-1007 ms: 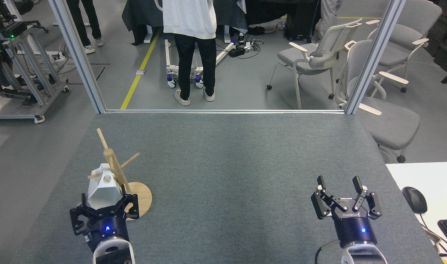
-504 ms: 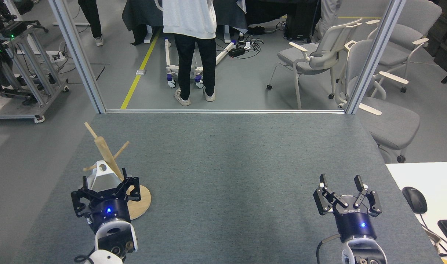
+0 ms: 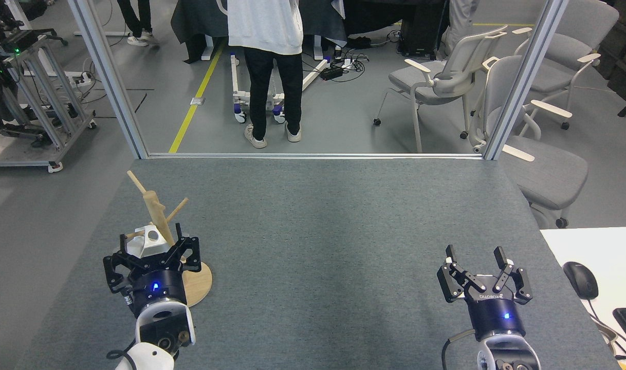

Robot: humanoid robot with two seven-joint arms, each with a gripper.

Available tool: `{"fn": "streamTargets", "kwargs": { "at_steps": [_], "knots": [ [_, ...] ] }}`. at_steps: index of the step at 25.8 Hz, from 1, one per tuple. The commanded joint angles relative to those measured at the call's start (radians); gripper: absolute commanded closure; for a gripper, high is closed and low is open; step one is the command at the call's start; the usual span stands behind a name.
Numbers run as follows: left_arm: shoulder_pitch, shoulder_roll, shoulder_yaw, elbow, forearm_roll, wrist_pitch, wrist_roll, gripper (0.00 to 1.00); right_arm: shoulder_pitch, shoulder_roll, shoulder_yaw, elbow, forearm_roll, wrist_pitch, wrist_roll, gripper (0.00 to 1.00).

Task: Hang cup on storage rack
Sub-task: 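Hook the cup onto the rack arm and open the left gripper, then pull the left gripper back away from the hanging cup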

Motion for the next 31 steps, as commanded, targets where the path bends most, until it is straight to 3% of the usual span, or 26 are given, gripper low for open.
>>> {"fn": "streamTargets", "kwargs": {
  "at_steps": [1, 6, 13, 15, 22, 31],
  "knots": [
    [0.016, 0.002, -0.001, -0.038, 0.000, -0.004, 0.023, 0.01, -0.001, 0.000, 0.001, 0.000, 0.000, 0.000, 0.003, 0.01],
    [0.096, 0.008, 0.000, -0.130, 0.000, -0.061, 0.095, 0.01, 0.000, 0.002, 0.002, 0.000, 0.000, -0.002, 0.003, 0.01],
    [0.120, -0.022, 0.003, -0.134, 0.000, -0.502, 0.133, 0.01, -0.003, 0.003, 0.002, 0.000, 0.000, 0.001, 0.003, 0.01],
    [0.111, -0.059, 0.005, -0.123, 0.000, -0.562, 0.144, 0.01, -0.003, 0.005, 0.002, -0.002, 0.000, 0.001, 0.003, 0.01],
    [0.004, -0.199, -0.006, 0.015, 0.009, -0.506, 0.110, 0.02, -0.038, 0.000, 0.007, -0.002, -0.021, 0.023, 0.003, 0.01],
    [0.002, -0.204, -0.009, 0.024, 0.008, -0.498, 0.107, 0.01, -0.054, 0.000, 0.021, -0.003, -0.044, 0.076, 0.002, 0.01]
  ]
}}
